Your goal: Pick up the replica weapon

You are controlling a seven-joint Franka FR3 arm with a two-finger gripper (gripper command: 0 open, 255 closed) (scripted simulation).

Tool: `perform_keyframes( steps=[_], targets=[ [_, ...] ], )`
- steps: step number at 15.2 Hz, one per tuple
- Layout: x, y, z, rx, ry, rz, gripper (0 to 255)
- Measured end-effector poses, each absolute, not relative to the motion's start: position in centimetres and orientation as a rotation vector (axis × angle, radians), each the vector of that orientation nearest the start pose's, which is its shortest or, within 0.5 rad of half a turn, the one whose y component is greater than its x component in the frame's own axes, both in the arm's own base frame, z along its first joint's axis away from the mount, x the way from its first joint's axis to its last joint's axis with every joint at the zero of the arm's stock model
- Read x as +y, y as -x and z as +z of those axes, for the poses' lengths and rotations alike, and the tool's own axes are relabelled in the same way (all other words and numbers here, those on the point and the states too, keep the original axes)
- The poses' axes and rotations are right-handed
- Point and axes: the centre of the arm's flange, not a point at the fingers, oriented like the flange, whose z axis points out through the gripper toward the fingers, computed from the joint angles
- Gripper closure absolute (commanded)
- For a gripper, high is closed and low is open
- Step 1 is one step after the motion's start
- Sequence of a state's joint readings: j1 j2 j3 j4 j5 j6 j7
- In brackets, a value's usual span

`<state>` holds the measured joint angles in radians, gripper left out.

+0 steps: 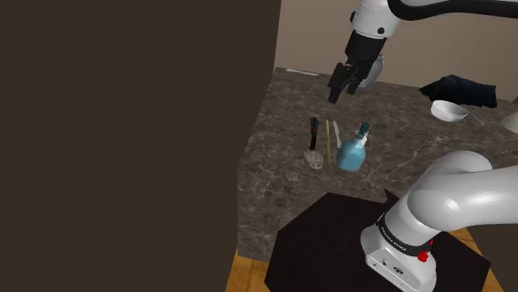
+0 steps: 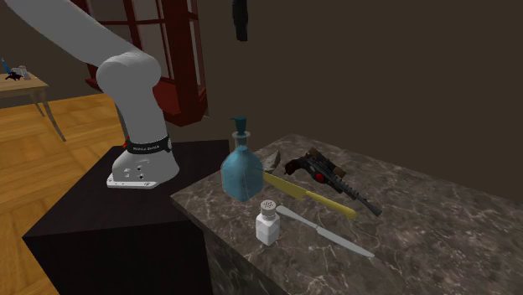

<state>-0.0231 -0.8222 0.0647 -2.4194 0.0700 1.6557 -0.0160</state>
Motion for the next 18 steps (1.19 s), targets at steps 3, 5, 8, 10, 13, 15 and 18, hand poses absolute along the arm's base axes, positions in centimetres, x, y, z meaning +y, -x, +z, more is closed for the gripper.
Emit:
perform_keyframes(
  steps=[3,5,8,10,13,15,18],
  targets=[
    [1.8,-31.7,57.3,-0.006,3.118,-0.075,0],
    [1.1,-33.9,56.0,0.065,3.117,-0.052,0],
    [-0.5,-37.1,53.9,0.179,3.113,-0.016,0],
    [-2.0,-39.2,52.3,0.258,3.107,0.007,0],
    [-4.1,-42.2,50.1,0.375,3.095,0.042,0],
    [-5.4,-44.2,48.8,0.452,3.084,0.066,0],
    [-7.7,-46.4,46.2,0.568,3.063,0.104,0]
  ],
)
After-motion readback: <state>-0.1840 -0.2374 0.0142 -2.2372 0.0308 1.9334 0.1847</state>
